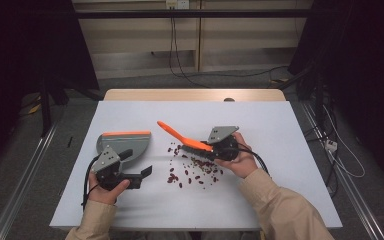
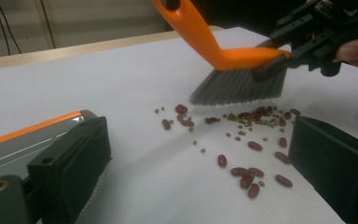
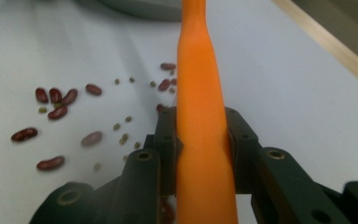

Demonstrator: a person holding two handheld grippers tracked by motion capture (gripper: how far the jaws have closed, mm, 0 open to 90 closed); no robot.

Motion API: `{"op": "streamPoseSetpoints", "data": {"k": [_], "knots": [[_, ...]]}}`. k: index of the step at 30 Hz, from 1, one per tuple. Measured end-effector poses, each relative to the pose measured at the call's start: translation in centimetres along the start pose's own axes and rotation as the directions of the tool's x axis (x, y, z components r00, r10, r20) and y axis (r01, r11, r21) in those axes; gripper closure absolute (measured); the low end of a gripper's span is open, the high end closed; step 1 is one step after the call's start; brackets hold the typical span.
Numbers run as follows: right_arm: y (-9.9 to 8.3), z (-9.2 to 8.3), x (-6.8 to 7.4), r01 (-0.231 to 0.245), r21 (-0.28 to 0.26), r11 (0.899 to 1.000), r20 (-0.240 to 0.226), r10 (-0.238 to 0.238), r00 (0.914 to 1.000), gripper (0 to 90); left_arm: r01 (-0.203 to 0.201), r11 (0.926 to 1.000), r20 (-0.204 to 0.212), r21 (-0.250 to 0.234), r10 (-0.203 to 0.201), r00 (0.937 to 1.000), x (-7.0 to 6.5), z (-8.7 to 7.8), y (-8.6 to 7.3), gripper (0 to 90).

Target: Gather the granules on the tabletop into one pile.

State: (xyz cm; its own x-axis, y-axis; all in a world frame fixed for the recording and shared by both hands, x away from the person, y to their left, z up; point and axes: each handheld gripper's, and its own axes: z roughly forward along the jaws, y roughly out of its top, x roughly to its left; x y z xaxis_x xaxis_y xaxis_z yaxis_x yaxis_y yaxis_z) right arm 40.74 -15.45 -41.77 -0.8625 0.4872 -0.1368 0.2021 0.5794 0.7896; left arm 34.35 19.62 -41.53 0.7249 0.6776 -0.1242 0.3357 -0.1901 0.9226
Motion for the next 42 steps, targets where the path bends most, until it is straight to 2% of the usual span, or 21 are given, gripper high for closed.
{"op": "streamPoseSetpoints", "data": {"k": [4, 8, 11, 18, 22, 26, 35, 42], "knots": [[0.7, 0.8, -1.4, -0.007, -0.016, 1.0, 0.03, 0.008, 0.9995, 71.4, -0.003, 1.0, 0.002, -0.001, 0.003, 1.0, 0.0, 0.0, 0.0, 5.6], [1.4, 2.4, -2.8, -0.02, -0.023, 1.0, 0.048, 0.021, 0.9986, 71.4, 0.005, 1.0, 0.002, -0.003, -0.005, 1.0, 0.1, 0.1, 0.0, 5.6], [1.8, 3.6, -3.3, -0.022, -0.026, 0.999, 0.046, 0.024, 0.9987, 71.4, 0.008, 1.0, 0.002, -0.006, -0.008, 1.0, 0.2, 0.0, 0.0, 5.6], [2.5, 5.7, -3.6, 0.007, -0.009, 1.0, 0.038, -0.007, 0.9993, 71.4, 0.014, 0.9999, 0.002, -0.003, -0.014, 0.9999, 0.2, -0.1, -0.2, 5.6], [2.5, 6.5, -3.2, 0.022, 0.0, 1.0, 0.005, -0.022, 0.9998, 71.5, 0.015, 0.9999, 0.002, -0.003, -0.015, 0.9999, 0.3, -0.1, -0.2, 5.6], [2.6, 6.4, -2.5, 0.047, 0.015, 0.999, -0.022, -0.047, 0.9987, 71.4, 0.013, 0.9999, 0.001, 0.002, -0.013, 0.9999, 0.3, -0.1, -0.2, 5.6], [2.3, 5.1, -0.9, 0.078, 0.021, 0.997, -0.091, -0.076, 0.993, 71.4, 0.008, 1.0, -0.002, 0.001, -0.008, 1.0, 0.2, -0.1, -0.3, 5.6], [1.9, 3.8, 0.5, 0.11, 0.028, 0.994, -0.124, -0.105, 0.9866, 71.4, 0.005, 1.0, -0.003, 0.006, -0.005, 1.0, 0.0, -0.1, -0.2, 5.6]]}}
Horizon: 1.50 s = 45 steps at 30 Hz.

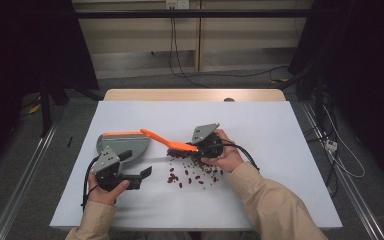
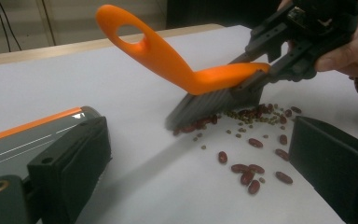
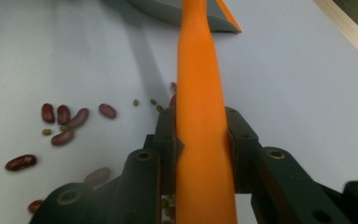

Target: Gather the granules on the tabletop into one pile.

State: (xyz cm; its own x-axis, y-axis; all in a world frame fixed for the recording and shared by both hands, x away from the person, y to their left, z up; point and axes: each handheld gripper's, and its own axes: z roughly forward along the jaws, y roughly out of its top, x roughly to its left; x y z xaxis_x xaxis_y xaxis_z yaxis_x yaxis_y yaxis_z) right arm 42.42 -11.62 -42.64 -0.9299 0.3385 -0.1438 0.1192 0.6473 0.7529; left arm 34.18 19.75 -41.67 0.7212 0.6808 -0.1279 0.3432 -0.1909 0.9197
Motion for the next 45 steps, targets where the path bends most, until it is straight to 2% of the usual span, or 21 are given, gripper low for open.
{"op": "streamPoseSetpoints", "data": {"k": [7, 10, 11, 16, 19, 22, 24, 26, 31, 33, 41, 45], "knots": [[-0.1, -0.9, 1.0, 0.021, 0.01, 1.0, -0.022, -0.02, 0.9995, 71.4, -0.003, 1.0, 0.004, -0.005, 0.003, 1.0, -0.1, 0.0, 0.0, 5.6], [0.0, -1.2, 1.2, 0.019, -0.003, 1.0, -0.022, -0.019, 0.9996, 71.4, -0.006, 1.0, 0.005, -0.004, 0.006, 1.0, -0.2, 0.0, 0.1, 5.6], [0.1, -1.3, 1.1, 0.023, -0.011, 1.0, -0.009, -0.023, 0.9997, 71.5, -0.007, 1.0, 0.005, -0.002, 0.007, 1.0, -0.2, 0.0, 0.1, 5.6], [0.7, -1.4, -0.2, -0.006, -0.06, 0.998, 0.02, 0.007, 0.9998, 71.4, -0.005, 1.0, 0.006, 0.001, 0.005, 1.0, -0.1, 0.1, 0.0, 5.6], [0.8, -0.7, -1.2, -0.012, -0.066, 0.998, 0.038, 0.014, 0.9992, 71.4, -0.003, 1.0, 0.006, 0.0, 0.003, 1.0, -0.1, 0.1, 0.0, 5.6], [0.8, 0.5, -1.9, 0.007, -0.045, 0.999, 0.055, -0.004, 0.9985, 71.4, -0.002, 1.0, 0.006, 0.002, 0.002, 1.0, 0.0, 0.1, 0.0, 5.6], [0.7, 1.1, -2.1, 0.006, -0.04, 0.999, 0.046, -0.004, 0.9989, 71.4, 0.001, 1.0, 0.005, 0.003, -0.001, 1.0, 0.0, 0.1, 0.0, 5.6], [0.6, 1.7, -1.8, 0.009, -0.046, 0.999, 0.018, -0.008, 0.9998, 71.4, 0.002, 1.0, 0.006, 0.0, -0.002, 1.0, 0.1, 0.1, -0.1, 5.6], [0.9, 1.5, -0.8, 0.06, -0.021, 0.998, 0.0, -0.06, 0.9982, 71.4, -0.003, 1.0, 0.008, 0.008, 0.003, 1.0, 0.1, 0.1, -0.1, 5.6], [0.9, 1.3, -0.5, 0.053, -0.019, 0.998, -0.015, -0.054, 0.9985, 71.4, -0.006, 1.0, 0.009, 0.005, 0.006, 0.9999, 0.0, 0.1, -0.1, 5.6], [0.8, 0.6, 1.1, 0.086, -0.017, 0.996, -0.041, -0.086, 0.9954, 71.4, -0.019, 0.9998, 0.005, 0.011, 0.019, 0.9998, -0.1, -0.5, -0.1, 5.6], [0.7, 0.1, 1.7, 0.092, -0.018, 0.996, -0.058, -0.093, 0.994, 71.4, -0.012, 0.9999, 0.001, 0.007, 0.012, 0.9999, -0.1, -1.1, -0.4, 5.6]]}}
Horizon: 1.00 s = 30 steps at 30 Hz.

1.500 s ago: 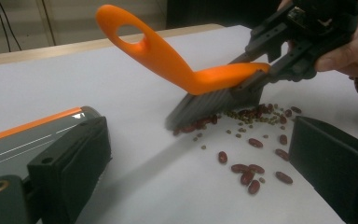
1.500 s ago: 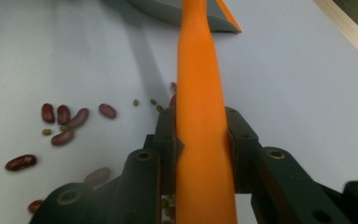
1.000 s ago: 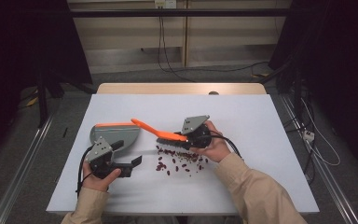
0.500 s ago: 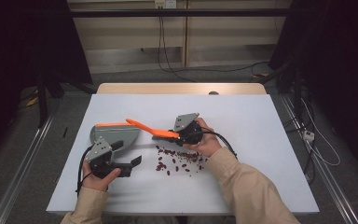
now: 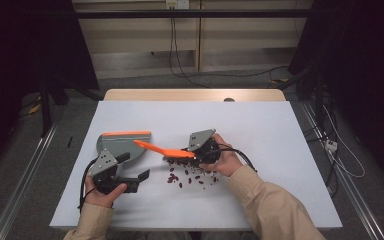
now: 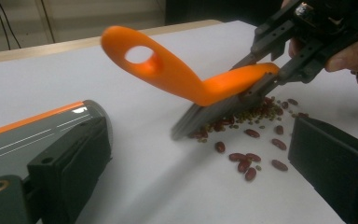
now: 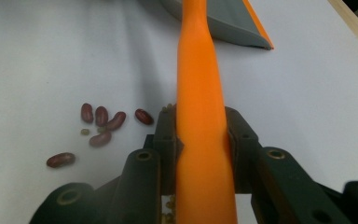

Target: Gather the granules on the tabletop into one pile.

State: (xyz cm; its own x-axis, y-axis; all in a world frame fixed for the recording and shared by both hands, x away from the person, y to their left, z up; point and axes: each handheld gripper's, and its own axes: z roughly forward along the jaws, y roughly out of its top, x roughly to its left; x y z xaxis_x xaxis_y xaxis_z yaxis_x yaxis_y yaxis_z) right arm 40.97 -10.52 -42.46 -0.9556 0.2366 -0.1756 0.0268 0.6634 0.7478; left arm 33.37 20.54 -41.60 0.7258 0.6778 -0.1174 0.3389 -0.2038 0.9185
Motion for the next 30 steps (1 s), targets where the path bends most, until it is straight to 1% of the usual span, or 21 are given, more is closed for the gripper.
{"op": "streamPoseSetpoints", "data": {"k": [4, 6, 7, 9, 10, 12, 14, 15, 16, 18, 19, 20, 21, 24, 27, 28, 29, 30], "knots": [[0.2, -0.4, 0.5, -0.005, 0.0, 1.0, -0.007, 0.005, 1.0, 71.4, 0.0, 1.0, -0.005, 0.0, 0.0, 1.0, 0.1, -0.5, -0.2, 5.5], [0.3, -0.6, 0.6, -0.003, -0.002, 1.0, 0.015, 0.003, 0.9999, 71.4, 0.003, 1.0, -0.006, 0.001, -0.003, 1.0, 0.2, -0.7, -0.3, 5.5], [0.3, -0.8, 0.6, -0.013, -0.009, 1.0, 0.024, 0.013, 0.9996, 71.5, 0.005, 1.0, -0.006, 0.003, -0.005, 1.0, 0.2, -0.7, -0.3, 5.5], [0.3, -1.2, 0.3, -0.06, -0.047, 0.997, 0.036, 0.061, 0.9975, 71.4, 0.005, 1.0, -0.004, 0.001, -0.005, 1.0, 0.2, -0.7, -0.3, 5.5], [0.3, -1.4, 0.2, -0.088, -0.062, 0.994, 0.042, 0.091, 0.995, 71.4, 0.004, 1.0, -0.003, 0.001, -0.004, 1.0, 0.2, -0.7, -0.3, 5.5], [0.5, -1.9, 0.1, -0.133, -0.076, 0.988, 0.064, 0.138, 0.9884, 71.4, 0.003, 1.0, -0.002, 0.001, -0.003, 1.0, 0.2, -0.7, -0.3, 5.5], [0.6, -2.4, 0.2, -0.186, -0.098, 0.978, 0.078, 0.193, 0.978, 71.4, 0.001, 1.0, -0.001, 0.008, -0.001, 1.0, 0.3, -0.7, -0.4, 5.5], [0.7, -2.7, 0.3, -0.221, -0.111, 0.969, 0.084, 0.231, 0.9694, 71.4, 0.003, 1.0, 0.0, 0.006, -0.003, 1.0, 0.3, -0.6, -0.4, 5.5], [0.8, -2.9, 0.4, -0.262, -0.127, 0.957, 0.089, 0.274, 0.9576, 71.4, 0.003, 1.0, 0.0, 0.006, -0.003, 1.0, 0.3, -0.6, -0.4, 5.5], [0.9, -3.2, 0.7, -0.343, -0.168, 0.924, 0.102, 0.362, 0.9265, 71.4, 0.004, 1.0, 0.0, 0.005, -0.004, 1.0, 0.3, -0.6, -0.4, 5.5], [0.9, -3.2, 1.0, -0.374, -0.188, 0.908, 0.109, 0.398, 0.9107, 71.4, 0.004, 1.0, -0.001, 0.005, -0.004, 1.0, 0.3, -0.6, -0.4, 5.5], [1.0, -3.2, 1.3, -0.403, -0.207, 0.892, 0.107, 0.43, 0.8963, 71.4, 0.006, 1.0, -0.002, 0.006, -0.006, 1.0, 0.3, -0.5, -0.4, 5.5], [1.1, -3.2, 1.6, -0.434, -0.22, 0.874, 0.104, 0.463, 0.88, 71.4, 0.002, 1.0, -0.002, 0.007, -0.002, 1.0, 0.3, -0.5, -0.4, 5.5], [1.4, -2.7, 2.3, -0.474, -0.244, 0.846, 0.117, 0.511, 0.8514, 71.4, 0.001, 0.9999, -0.001, 0.012, -0.001, 1.0, 0.2, -0.4, -0.4, 5.5], [1.6, -2.2, 2.8, -0.503, -0.252, 0.827, 0.121, 0.542, 0.8314, 71.4, 0.0, 0.9999, 0.003, 0.011, 0.0, 1.0, 0.2, -0.3, -0.4, 5.5], [1.7, -2.0, 2.9, -0.511, -0.257, 0.82, 0.112, 0.551, 0.8271, 71.4, 0.0, 0.9999, 0.003, 0.011, 0.0, 1.0, 0.2, -0.3, -0.4, 5.5], [1.7, -1.8, 2.9, -0.527, -0.259, 0.809, 0.106, 0.566, 0.8174, 71.4, 0.001, 0.9999, 0.003, 0.011, -0.001, 1.0, 0.2, -0.3, -0.4, 5.5], [1.7, -1.7, 3.0, -0.538, -0.257, 0.803, 0.104, 0.577, 0.8103, 71.4, 0.001, 0.9999, 0.003, 0.011, -0.001, 1.0, 0.2, -0.3, -0.5, 5.5]]}}
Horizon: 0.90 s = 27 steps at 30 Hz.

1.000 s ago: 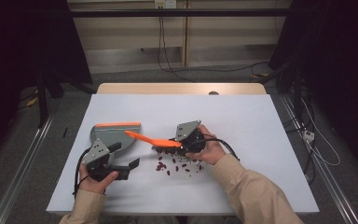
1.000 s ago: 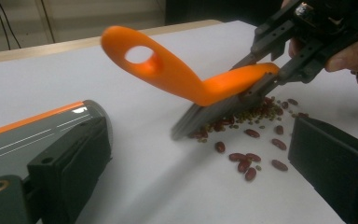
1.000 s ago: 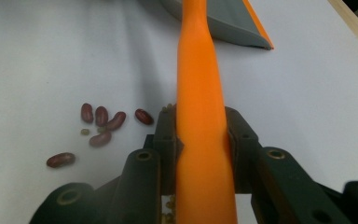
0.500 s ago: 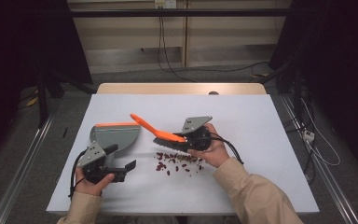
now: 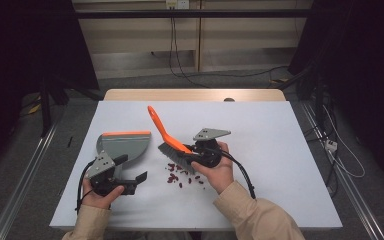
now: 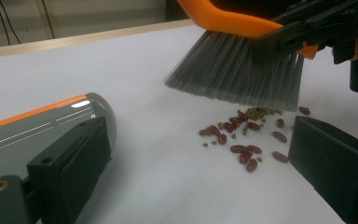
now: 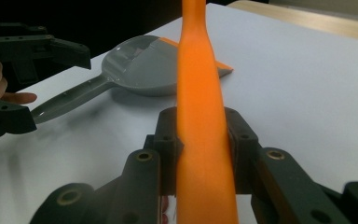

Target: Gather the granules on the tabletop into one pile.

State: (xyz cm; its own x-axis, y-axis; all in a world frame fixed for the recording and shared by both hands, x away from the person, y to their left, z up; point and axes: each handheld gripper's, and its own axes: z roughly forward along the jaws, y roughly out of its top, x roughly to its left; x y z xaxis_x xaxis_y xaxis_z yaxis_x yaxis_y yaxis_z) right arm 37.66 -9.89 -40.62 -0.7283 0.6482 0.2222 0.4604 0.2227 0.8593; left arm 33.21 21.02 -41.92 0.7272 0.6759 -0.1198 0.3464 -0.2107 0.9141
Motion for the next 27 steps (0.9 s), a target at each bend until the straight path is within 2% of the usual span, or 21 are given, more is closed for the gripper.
{"op": "streamPoseSetpoints", "data": {"k": [2, 9, 12, 20, 25, 27], "knots": [[-0.1, 0.2, 0.2, -0.006, -0.006, 1.0, 0.006, 0.006, 1.0, 71.4, 0.0, 1.0, -0.001, -0.001, 0.0, 1.0, 0.0, 0.0, 0.0, 5.5], [-0.3, 0.6, 0.8, -0.095, -0.037, 0.995, 0.017, 0.096, 0.9952, 71.4, -0.003, 1.0, -0.003, -0.001, 0.003, 1.0, 0.0, -0.1, 0.0, 5.5], [-0.4, 0.8, 1.1, -0.118, -0.047, 0.992, 0.02, 0.119, 0.9927, 71.4, -0.002, 1.0, -0.003, 0.001, 0.002, 1.0, 0.0, -0.1, 0.0, 5.5], [-0.8, 2.0, 2.1, -0.142, -0.044, 0.989, 0.032, 0.144, 0.9891, 71.4, -0.004, 1.0, -0.003, 0.004, 0.004, 1.0, 0.0, 0.0, 0.0, 5.5], [-1.3, 2.7, 2.7, -0.179, -0.045, 0.983, 0.019, 0.18, 0.9836, 71.4, -0.007, 0.9999, -0.004, 0.008, 0.007, 1.0, 0.0, 0.0, 0.0, 5.5], [-1.4, 3.0, 3.1, -0.178, -0.045, 0.983, 0.018, 0.179, 0.9837, 71.4, -0.006, 1.0, -0.003, 0.005, 0.006, 1.0, 0.0, 0.0, 0.0, 5.5]]}}
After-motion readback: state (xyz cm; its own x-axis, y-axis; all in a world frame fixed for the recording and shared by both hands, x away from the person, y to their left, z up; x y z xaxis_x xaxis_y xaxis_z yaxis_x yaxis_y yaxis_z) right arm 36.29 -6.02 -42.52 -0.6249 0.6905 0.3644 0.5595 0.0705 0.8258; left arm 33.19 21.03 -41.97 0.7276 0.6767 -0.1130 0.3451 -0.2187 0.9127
